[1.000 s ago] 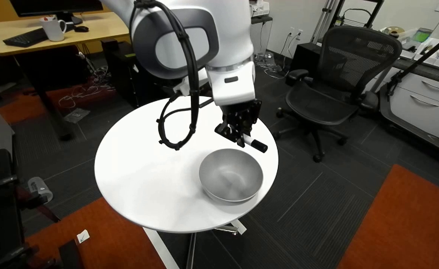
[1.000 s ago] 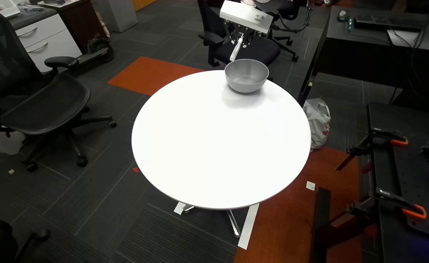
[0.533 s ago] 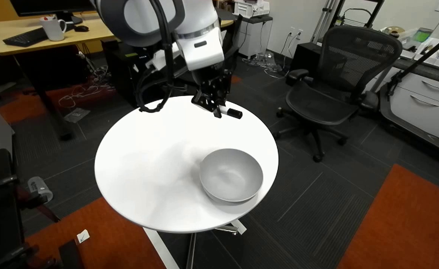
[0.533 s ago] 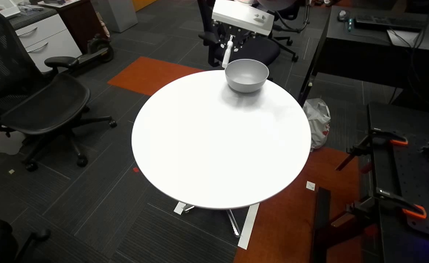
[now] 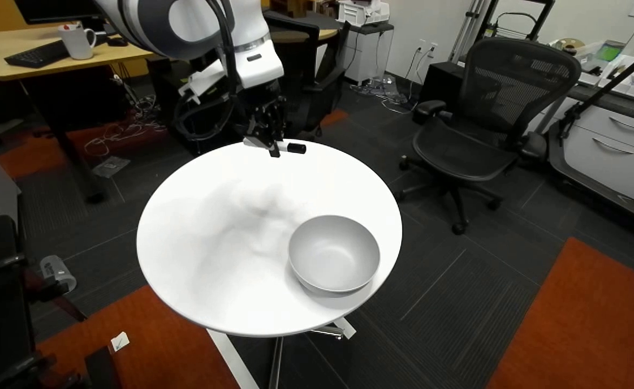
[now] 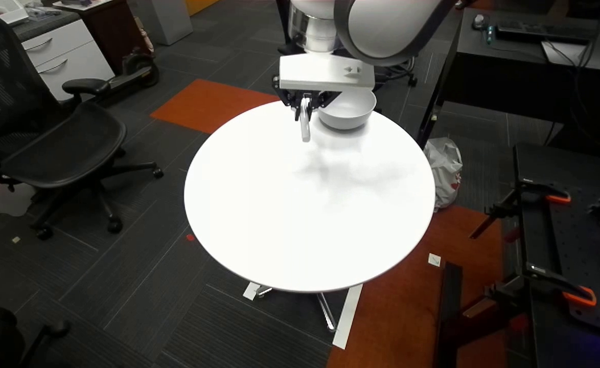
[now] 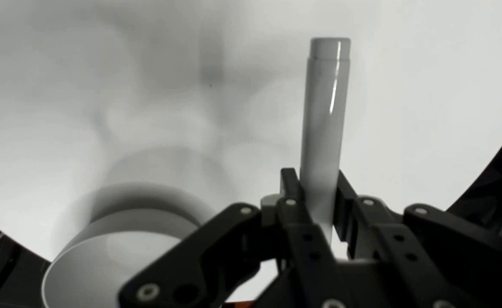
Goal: Remove the marker from the mug cup and place it on the table
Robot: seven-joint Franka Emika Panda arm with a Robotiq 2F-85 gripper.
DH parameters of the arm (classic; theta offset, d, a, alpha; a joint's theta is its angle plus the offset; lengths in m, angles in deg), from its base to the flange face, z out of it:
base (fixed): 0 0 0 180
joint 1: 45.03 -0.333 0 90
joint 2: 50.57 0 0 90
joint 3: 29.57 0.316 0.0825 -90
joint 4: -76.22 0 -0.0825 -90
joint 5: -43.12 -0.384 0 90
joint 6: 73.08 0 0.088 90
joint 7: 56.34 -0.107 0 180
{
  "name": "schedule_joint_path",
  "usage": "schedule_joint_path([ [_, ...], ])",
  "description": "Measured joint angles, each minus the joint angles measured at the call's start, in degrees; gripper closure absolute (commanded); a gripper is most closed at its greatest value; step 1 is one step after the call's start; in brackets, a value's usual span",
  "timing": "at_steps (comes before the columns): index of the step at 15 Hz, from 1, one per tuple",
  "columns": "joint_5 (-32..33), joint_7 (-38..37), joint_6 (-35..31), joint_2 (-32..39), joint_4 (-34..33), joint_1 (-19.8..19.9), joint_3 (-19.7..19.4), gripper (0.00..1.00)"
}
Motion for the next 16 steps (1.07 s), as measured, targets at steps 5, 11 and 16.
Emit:
schedule_joint_path([
  [5, 2.39, 0.06, 1.18, 4.17, -1.75, -2.22, 0.81, 0.95],
  [11, 3.64, 0.17, 1.18, 9.73, -4.54, -4.48, 1.32, 0.95],
  [16, 3.65, 0.2, 1.21, 13.24, -7.29, -5.07, 1.32, 0.95],
])
